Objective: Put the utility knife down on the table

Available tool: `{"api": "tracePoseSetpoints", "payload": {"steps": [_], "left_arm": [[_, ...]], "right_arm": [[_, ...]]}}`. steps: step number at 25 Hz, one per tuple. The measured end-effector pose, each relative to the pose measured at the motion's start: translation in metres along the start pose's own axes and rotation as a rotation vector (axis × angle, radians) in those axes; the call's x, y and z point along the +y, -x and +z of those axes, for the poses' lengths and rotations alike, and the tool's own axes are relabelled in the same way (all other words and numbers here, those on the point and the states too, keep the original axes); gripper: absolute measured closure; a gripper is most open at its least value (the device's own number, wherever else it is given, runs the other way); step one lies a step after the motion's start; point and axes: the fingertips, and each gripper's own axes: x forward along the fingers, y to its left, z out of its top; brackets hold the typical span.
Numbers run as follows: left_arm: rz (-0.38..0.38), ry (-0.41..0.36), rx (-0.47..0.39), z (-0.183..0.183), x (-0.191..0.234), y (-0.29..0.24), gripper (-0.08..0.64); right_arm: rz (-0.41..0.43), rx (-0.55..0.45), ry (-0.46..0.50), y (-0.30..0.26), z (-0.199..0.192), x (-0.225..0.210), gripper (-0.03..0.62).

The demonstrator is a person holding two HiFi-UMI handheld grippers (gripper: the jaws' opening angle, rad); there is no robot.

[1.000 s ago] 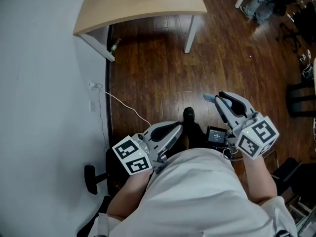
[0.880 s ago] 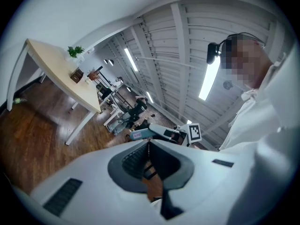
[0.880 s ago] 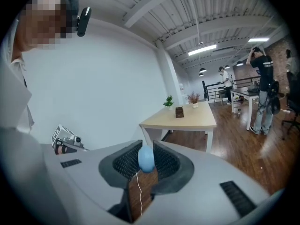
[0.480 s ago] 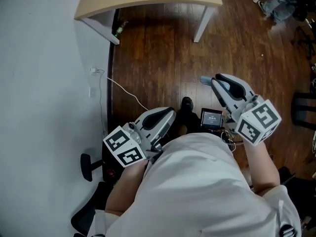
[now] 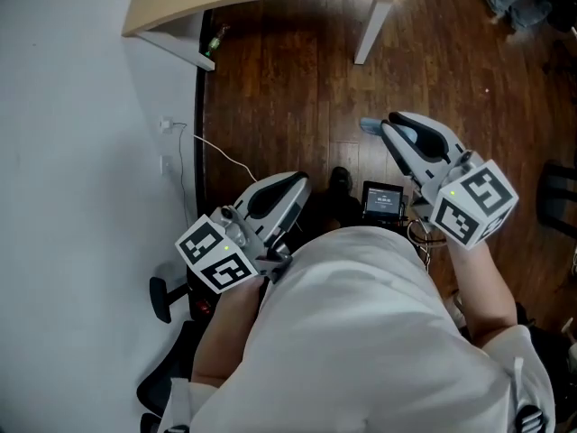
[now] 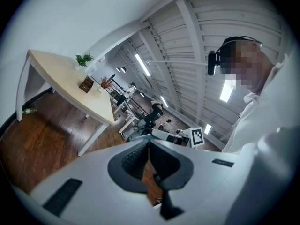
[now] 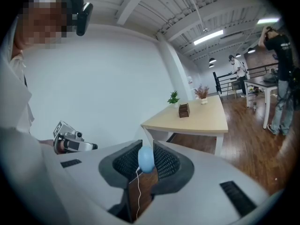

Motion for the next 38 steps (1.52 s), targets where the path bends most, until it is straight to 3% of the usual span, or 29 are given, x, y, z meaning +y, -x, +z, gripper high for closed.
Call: {"api": "tracePoseSetpoints", "payload": {"steps": [10, 24, 38], "left_arm": [[-0.021, -0.028, 0.006, 0.014, -0.011, -0.004, 0.555], [0.013, -0.03, -0.007, 0.016, -0.013, -0.002, 0.555], [0.0, -0.077, -0.007, 0.021, -0.017, -0.003, 0.555]], "right_arm": [[-0.019, -0.008, 0.003, 0.007, 0.01, 0.002, 0.518], [0.034, 0.013, 0.008, -0.002, 0.008, 0.004, 0.518], [0.032, -0.033, 0.02, 0.002, 0.008, 0.008, 0.518]]}}
